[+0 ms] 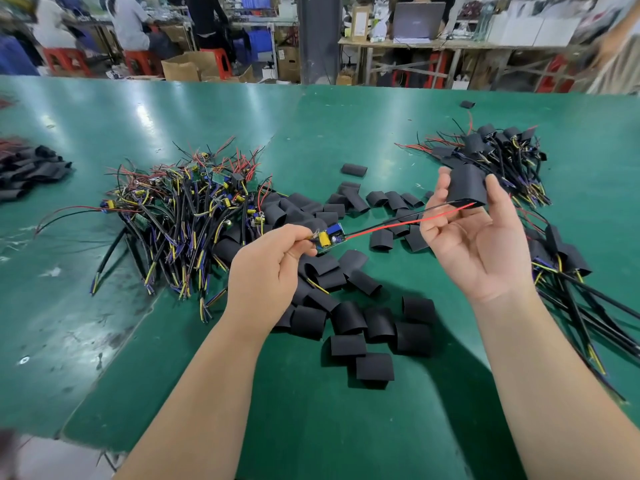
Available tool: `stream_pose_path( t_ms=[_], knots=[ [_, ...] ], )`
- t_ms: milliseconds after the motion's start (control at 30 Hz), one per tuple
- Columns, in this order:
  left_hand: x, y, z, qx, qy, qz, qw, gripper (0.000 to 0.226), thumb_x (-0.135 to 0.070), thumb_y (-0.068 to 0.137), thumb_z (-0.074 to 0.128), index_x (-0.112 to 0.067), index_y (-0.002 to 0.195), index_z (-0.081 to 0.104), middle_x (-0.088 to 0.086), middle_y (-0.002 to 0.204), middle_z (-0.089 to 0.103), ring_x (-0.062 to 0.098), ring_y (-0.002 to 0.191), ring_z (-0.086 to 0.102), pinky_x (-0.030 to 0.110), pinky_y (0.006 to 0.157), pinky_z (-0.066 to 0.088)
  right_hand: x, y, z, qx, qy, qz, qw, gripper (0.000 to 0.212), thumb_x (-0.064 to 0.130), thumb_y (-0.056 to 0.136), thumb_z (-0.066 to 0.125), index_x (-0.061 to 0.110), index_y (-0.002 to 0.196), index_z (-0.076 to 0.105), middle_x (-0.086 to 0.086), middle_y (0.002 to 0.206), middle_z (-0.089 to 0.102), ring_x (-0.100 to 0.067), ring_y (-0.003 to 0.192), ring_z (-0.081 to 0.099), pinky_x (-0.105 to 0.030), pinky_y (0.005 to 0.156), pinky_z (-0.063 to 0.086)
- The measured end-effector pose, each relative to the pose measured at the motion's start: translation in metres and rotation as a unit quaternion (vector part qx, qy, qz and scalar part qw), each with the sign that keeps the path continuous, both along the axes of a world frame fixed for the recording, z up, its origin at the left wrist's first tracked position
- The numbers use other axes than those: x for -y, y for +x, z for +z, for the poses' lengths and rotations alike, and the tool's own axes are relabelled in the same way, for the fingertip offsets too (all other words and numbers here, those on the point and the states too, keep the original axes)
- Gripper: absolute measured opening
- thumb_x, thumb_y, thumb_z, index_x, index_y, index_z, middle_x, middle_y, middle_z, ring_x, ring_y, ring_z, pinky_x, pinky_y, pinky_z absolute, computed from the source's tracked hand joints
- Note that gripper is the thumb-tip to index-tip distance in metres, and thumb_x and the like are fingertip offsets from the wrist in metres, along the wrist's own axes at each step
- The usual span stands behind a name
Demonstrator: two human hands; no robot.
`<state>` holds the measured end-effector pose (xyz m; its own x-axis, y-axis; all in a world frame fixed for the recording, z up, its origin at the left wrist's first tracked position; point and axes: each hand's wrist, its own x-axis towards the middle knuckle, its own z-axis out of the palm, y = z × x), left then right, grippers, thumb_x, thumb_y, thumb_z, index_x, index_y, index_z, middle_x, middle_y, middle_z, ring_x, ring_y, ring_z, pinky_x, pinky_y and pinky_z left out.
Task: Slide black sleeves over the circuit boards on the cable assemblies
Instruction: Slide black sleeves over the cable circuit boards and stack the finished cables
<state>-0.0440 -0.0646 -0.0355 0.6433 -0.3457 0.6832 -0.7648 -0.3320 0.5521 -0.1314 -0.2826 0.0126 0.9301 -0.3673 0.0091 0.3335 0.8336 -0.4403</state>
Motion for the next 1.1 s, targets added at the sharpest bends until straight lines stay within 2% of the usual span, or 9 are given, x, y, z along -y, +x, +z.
stream_pose_path(
  t_ms=[133, 300, 433, 567, 667, 800, 933, 1033, 1100],
  knots=[
    [-0.001, 0.0, 0.0, -0.005, 0.0, 0.008, 1.0, 0.02, -0.013, 0.092, 0.05, -0.007, 0.094, 0.069, -0.026, 0.073, 0.056, -0.015, 0.065, 0.05, 0.002, 0.062, 0.031, 0.0, -0.001, 0.001, 0.004, 0.007, -0.005, 1.0, 0.032, 0.03, 0.08, 0.06, 0.006, 0.101, 0.06, -0.006, 0.104, 0.068, -0.013, 0.069, 0.061, -0.018, 0.061, 0.042],
    [-0.002, 0.001, 0.0, -0.013, 0.01, 0.028, 0.999, 0.019, -0.013, 0.092, 0.05, -0.01, 0.096, 0.068, -0.017, 0.077, 0.063, -0.01, 0.064, 0.05, 0.005, 0.061, 0.032, -0.003, -0.004, 0.002, 0.009, -0.029, -0.009, 0.999, 0.035, 0.034, 0.081, 0.059, 0.004, 0.092, 0.072, -0.005, 0.098, 0.068, -0.013, 0.076, 0.062, -0.018, 0.062, 0.044],
    [-0.002, 0.0, 0.001, -0.015, 0.023, 0.049, 0.998, 0.017, -0.014, 0.092, 0.053, -0.011, 0.096, 0.069, -0.011, 0.079, 0.069, -0.009, 0.061, 0.049, 0.006, 0.058, 0.031, -0.006, -0.004, -0.001, -0.002, -0.073, -0.039, 0.997, 0.031, 0.033, 0.082, 0.059, 0.011, 0.104, 0.057, -0.002, 0.096, 0.065, -0.012, 0.079, 0.067, -0.02, 0.064, 0.051],
    [0.004, -0.006, 0.003, -0.012, 0.024, 0.038, 0.999, 0.015, -0.012, 0.092, 0.055, -0.009, 0.094, 0.07, -0.01, 0.075, 0.067, -0.014, 0.059, 0.047, 0.004, 0.055, 0.029, -0.021, 0.0, -0.008, -0.051, -0.188, -0.053, 0.979, 0.027, 0.019, 0.075, 0.062, 0.019, 0.102, 0.062, 0.0, 0.099, 0.072, -0.01, 0.084, 0.067, -0.02, 0.069, 0.052],
    [0.009, -0.013, 0.003, -0.007, 0.023, 0.01, 1.0, 0.016, -0.012, 0.091, 0.054, -0.008, 0.094, 0.069, -0.007, 0.076, 0.068, -0.015, 0.06, 0.046, 0.002, 0.057, 0.029, -0.041, 0.005, -0.017, -0.063, -0.255, -0.001, 0.965, 0.027, 0.011, 0.073, 0.064, 0.016, 0.099, 0.061, -0.012, 0.116, 0.065, -0.017, 0.093, 0.065, -0.024, 0.071, 0.052],
    [0.011, -0.016, 0.003, -0.021, 0.009, -0.005, 1.0, 0.016, -0.015, 0.091, 0.053, -0.011, 0.092, 0.069, -0.01, 0.075, 0.067, -0.011, 0.057, 0.047, 0.006, 0.056, 0.028, -0.049, 0.006, -0.021, -0.043, -0.235, 0.03, 0.971, 0.033, 0.009, 0.073, 0.063, 0.014, 0.105, 0.06, -0.014, 0.102, 0.067, -0.016, 0.087, 0.07, -0.026, 0.07, 0.055],
    [0.012, -0.017, 0.004, -0.026, 0.002, -0.005, 1.0, 0.016, -0.015, 0.09, 0.053, -0.011, 0.09, 0.069, -0.008, 0.073, 0.068, -0.014, 0.056, 0.046, 0.005, 0.055, 0.027, -0.048, 0.004, -0.022, -0.043, -0.259, 0.024, 0.965, 0.026, 0.013, 0.07, 0.068, 0.011, 0.096, 0.063, -0.012, 0.092, 0.067, -0.012, 0.073, 0.069, -0.025, 0.069, 0.056],
    [0.011, -0.018, 0.004, -0.023, 0.009, 0.005, 1.0, 0.016, -0.015, 0.09, 0.054, -0.012, 0.091, 0.07, -0.009, 0.073, 0.069, -0.012, 0.057, 0.047, 0.01, 0.057, 0.033, -0.048, 0.005, -0.022, -0.053, -0.273, 0.004, 0.961, 0.033, 0.02, 0.061, 0.077, 0.01, 0.089, 0.063, -0.009, 0.077, 0.064, -0.012, 0.065, 0.067, -0.026, 0.067, 0.056],
    [0.011, -0.019, 0.005, -0.006, 0.018, 0.006, 1.0, 0.015, -0.014, 0.089, 0.056, -0.011, 0.09, 0.071, -0.008, 0.073, 0.069, -0.005, 0.06, 0.05, 0.016, 0.058, 0.04, -0.048, 0.004, -0.023, -0.061, -0.331, -0.022, 0.941, 0.038, 0.019, 0.06, 0.077, 0.009, 0.092, 0.06, -0.004, 0.069, 0.066, -0.014, 0.065, 0.066, -0.027, 0.067, 0.055]
  ],
)
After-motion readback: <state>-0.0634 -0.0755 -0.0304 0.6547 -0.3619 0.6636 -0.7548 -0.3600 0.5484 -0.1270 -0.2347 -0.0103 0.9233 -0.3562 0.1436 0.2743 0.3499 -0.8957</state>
